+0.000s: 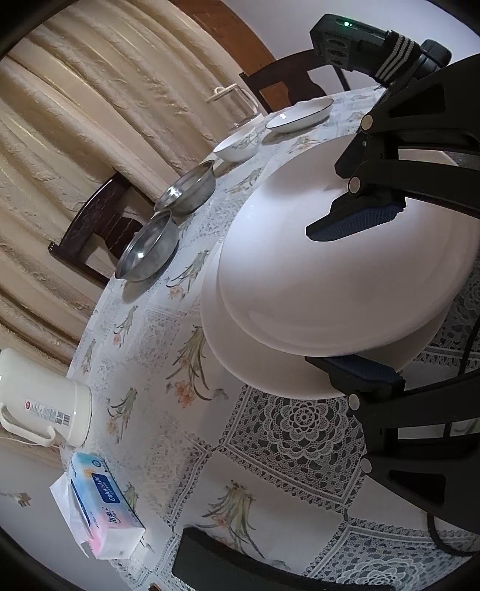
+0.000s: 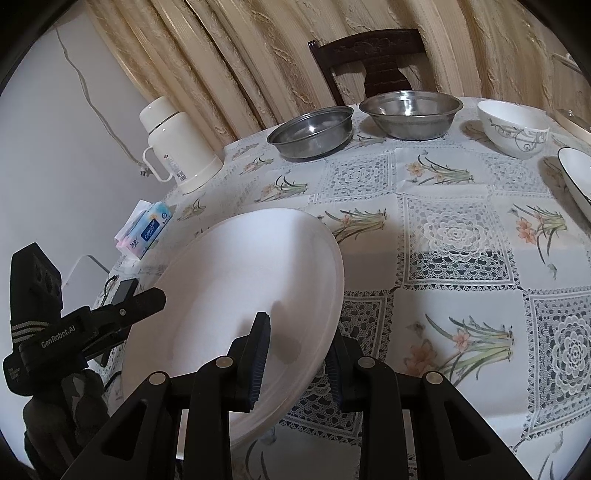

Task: Organize plates and bowls

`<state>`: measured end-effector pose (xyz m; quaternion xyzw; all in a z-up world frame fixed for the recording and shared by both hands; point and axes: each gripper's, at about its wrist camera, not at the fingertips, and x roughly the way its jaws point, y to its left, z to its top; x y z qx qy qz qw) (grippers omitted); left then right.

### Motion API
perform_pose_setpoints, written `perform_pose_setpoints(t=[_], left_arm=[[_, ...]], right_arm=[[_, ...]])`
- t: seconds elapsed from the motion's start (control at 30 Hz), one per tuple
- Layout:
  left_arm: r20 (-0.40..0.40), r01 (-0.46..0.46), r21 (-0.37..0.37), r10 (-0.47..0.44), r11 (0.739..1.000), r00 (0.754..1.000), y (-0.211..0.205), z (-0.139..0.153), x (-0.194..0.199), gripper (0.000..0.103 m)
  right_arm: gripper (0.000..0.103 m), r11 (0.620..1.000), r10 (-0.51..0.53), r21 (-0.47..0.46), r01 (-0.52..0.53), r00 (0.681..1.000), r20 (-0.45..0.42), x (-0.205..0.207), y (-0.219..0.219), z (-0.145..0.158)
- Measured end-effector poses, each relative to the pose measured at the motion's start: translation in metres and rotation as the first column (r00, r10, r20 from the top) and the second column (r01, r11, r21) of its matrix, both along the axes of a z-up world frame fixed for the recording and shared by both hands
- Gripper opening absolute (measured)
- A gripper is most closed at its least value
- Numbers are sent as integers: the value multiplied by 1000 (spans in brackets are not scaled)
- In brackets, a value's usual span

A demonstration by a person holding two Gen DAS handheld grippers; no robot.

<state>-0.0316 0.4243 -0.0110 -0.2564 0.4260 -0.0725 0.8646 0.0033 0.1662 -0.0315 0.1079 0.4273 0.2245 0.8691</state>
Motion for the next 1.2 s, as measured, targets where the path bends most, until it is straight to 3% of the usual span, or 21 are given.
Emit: perform_pose_setpoints(t=[0.13, 0.43, 0.7, 1.2], left_arm=[[8, -8, -3, 8, 1000, 1000, 4, 2, 0, 60], [81, -120, 96, 112, 988, 990, 28, 18, -5, 61], [34, -107, 119, 104, 987, 994, 28, -2, 1, 61], [6, -123, 164, 124, 979, 992, 30, -12, 6, 61]], right_arm=[[31, 1000, 2, 1, -2, 1000, 2, 0, 0, 0], [32, 1000, 0, -5, 0, 1000, 6, 0, 3, -1], [32, 1000, -6, -20, 7, 999, 32, -1, 5, 2], [32, 1000, -22, 0, 22, 999, 26, 1, 0, -1]])
